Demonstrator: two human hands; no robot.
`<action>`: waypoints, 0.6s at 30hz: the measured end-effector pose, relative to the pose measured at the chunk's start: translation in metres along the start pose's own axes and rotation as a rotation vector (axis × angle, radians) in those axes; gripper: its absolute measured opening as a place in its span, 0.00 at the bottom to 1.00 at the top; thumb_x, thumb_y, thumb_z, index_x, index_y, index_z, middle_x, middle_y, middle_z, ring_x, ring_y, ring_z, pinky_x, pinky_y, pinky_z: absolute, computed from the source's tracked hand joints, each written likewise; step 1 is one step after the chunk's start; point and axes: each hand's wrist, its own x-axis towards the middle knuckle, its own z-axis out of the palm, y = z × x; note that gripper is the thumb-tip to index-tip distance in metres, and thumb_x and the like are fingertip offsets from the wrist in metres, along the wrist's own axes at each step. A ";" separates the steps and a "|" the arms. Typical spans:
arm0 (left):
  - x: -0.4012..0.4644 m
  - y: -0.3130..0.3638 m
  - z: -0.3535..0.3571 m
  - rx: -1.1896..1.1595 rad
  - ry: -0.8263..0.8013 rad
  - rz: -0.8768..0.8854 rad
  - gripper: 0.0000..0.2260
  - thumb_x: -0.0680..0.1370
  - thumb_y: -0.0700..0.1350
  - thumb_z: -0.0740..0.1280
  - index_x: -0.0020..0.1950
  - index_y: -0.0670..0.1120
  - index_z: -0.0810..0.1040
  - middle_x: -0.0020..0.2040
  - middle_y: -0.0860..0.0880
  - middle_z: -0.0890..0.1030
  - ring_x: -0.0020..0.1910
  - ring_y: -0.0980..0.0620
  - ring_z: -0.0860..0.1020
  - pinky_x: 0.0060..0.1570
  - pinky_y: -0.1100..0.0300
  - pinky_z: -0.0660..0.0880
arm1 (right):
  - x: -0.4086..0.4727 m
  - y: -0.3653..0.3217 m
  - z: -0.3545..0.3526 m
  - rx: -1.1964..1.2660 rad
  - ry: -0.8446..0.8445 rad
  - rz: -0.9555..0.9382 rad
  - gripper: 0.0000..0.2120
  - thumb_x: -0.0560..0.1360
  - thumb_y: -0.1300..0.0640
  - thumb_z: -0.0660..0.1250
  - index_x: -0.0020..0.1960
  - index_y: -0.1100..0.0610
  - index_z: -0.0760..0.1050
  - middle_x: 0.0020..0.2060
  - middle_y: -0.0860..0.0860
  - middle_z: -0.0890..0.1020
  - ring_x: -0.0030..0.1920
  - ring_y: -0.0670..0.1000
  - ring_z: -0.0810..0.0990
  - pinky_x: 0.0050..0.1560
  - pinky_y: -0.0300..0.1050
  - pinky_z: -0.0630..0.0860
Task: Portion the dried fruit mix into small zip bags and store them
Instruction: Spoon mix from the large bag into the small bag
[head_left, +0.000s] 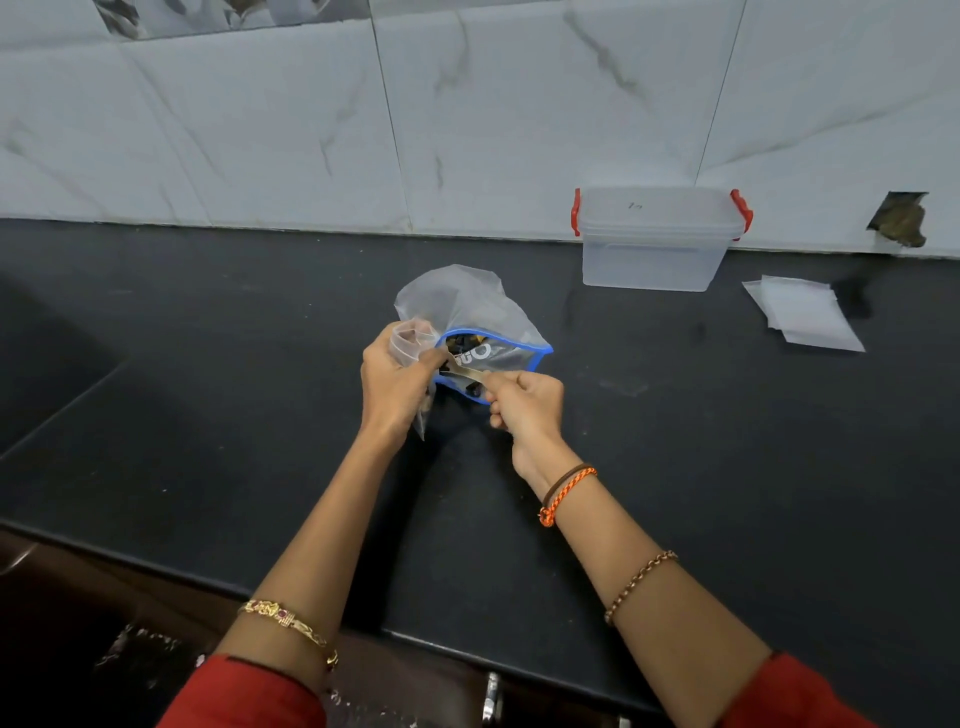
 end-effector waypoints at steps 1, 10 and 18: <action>0.000 0.000 -0.001 0.010 0.005 0.001 0.11 0.70 0.36 0.69 0.44 0.52 0.75 0.40 0.50 0.79 0.39 0.51 0.78 0.42 0.53 0.75 | 0.000 -0.002 -0.001 0.035 0.001 0.034 0.12 0.75 0.64 0.65 0.32 0.60 0.74 0.26 0.51 0.73 0.25 0.46 0.67 0.25 0.35 0.67; -0.002 0.000 -0.005 0.110 0.027 0.005 0.13 0.69 0.38 0.72 0.51 0.48 0.76 0.41 0.47 0.80 0.36 0.48 0.75 0.36 0.56 0.71 | -0.001 -0.014 -0.031 0.129 0.029 0.065 0.09 0.73 0.65 0.67 0.34 0.61 0.75 0.26 0.51 0.72 0.25 0.45 0.67 0.21 0.32 0.65; -0.011 0.005 0.002 0.206 0.053 0.049 0.15 0.69 0.37 0.71 0.55 0.44 0.77 0.45 0.49 0.79 0.44 0.51 0.78 0.41 0.66 0.74 | -0.006 -0.023 -0.063 0.127 0.033 0.010 0.08 0.73 0.66 0.66 0.35 0.61 0.75 0.26 0.50 0.71 0.22 0.43 0.65 0.21 0.32 0.63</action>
